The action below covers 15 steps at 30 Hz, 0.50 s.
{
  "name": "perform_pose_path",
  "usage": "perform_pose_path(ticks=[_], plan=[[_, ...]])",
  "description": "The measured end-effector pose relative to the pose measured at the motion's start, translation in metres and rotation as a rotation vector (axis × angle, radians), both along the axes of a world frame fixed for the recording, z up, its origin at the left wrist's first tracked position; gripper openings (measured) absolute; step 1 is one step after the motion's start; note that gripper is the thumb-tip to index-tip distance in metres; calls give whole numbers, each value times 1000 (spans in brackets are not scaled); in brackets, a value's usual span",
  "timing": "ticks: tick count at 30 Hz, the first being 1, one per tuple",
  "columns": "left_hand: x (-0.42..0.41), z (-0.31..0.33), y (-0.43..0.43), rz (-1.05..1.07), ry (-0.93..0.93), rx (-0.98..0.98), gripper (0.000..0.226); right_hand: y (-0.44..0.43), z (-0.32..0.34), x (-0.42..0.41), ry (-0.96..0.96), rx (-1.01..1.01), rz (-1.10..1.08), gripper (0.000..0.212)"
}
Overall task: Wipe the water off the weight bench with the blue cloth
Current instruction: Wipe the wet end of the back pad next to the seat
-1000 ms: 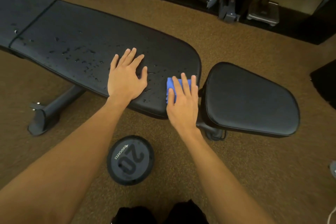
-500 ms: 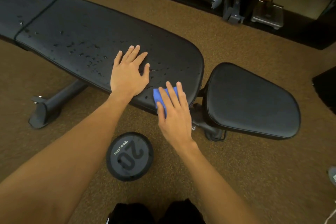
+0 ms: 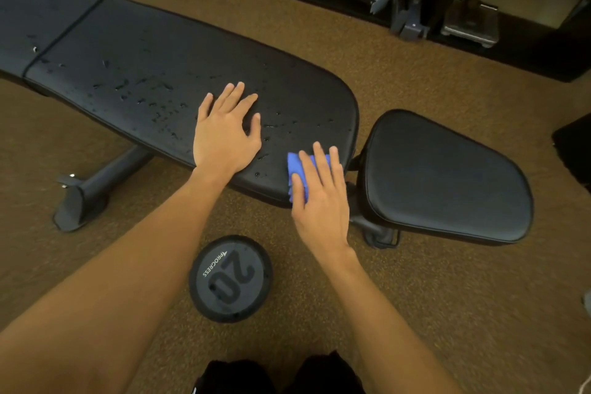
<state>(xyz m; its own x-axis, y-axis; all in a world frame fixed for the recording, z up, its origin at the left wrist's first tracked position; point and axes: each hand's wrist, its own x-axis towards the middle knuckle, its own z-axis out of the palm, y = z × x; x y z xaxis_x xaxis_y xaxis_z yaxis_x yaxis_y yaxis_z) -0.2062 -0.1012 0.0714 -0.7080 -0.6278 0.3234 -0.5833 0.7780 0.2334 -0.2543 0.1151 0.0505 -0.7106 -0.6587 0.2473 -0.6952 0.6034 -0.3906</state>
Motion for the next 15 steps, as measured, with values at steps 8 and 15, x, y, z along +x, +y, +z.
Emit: perform_pose_path(ticks=[8, 15], plan=[[0, -2, 0, -5, 10, -9, 51, -8, 5, 28, 29, 73, 137, 51], [-2, -1, -1, 5, -3, 4, 51, -10, -4, -25, -70, -68, -73, 50]])
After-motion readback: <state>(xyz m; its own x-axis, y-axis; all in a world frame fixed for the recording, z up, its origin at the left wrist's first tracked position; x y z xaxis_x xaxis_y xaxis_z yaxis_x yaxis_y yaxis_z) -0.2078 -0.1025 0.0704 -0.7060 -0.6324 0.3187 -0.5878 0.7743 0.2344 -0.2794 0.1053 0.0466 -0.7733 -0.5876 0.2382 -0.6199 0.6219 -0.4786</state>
